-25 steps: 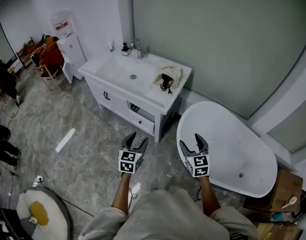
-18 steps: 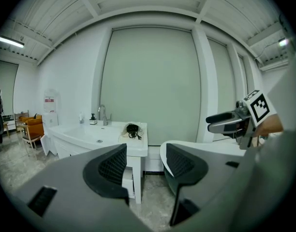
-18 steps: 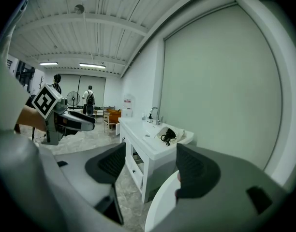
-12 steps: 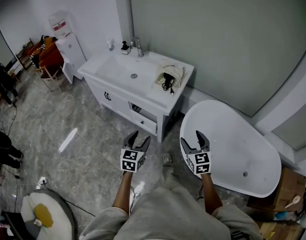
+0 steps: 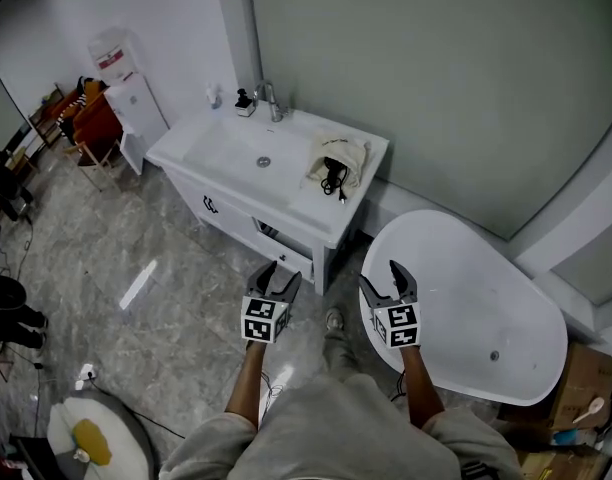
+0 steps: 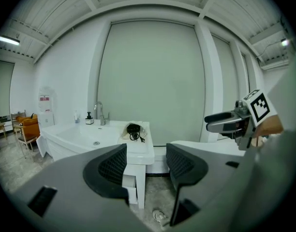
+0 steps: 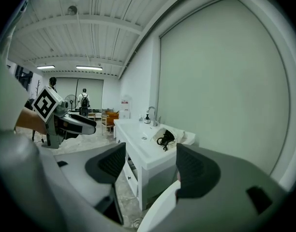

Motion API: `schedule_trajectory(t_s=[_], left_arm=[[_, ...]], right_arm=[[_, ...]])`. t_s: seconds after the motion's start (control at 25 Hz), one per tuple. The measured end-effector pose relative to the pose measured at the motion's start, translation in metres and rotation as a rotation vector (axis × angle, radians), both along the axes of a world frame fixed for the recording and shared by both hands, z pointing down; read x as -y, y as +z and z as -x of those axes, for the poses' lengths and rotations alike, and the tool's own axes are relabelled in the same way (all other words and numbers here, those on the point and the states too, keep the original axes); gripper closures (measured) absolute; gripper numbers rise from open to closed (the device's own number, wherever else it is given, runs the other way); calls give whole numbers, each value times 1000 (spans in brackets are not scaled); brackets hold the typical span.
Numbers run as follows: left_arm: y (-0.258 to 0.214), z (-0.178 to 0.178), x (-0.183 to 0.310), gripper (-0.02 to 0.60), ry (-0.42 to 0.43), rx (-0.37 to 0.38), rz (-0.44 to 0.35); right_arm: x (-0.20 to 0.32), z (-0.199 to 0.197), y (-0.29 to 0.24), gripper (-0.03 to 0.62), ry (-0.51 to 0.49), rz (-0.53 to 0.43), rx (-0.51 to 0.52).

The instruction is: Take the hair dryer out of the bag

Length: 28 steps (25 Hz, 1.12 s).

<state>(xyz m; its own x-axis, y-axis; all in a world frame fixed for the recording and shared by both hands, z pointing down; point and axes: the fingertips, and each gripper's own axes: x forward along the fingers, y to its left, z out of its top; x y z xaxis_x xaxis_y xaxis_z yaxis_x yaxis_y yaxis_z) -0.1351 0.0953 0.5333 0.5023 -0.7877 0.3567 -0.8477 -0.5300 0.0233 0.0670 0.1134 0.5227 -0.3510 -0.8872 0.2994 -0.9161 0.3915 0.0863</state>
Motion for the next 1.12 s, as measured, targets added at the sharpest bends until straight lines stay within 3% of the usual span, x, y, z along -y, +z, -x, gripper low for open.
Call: schedule_trajectory(t_s=[0.56, 1.12], left_arm=[[-1, -33, 134, 341, 11, 31, 31], [23, -68, 248, 341, 24, 83, 128]], right_arm=[[139, -38, -6, 283, 21, -1, 15], [258, -59, 21, 283, 5, 62, 50]])
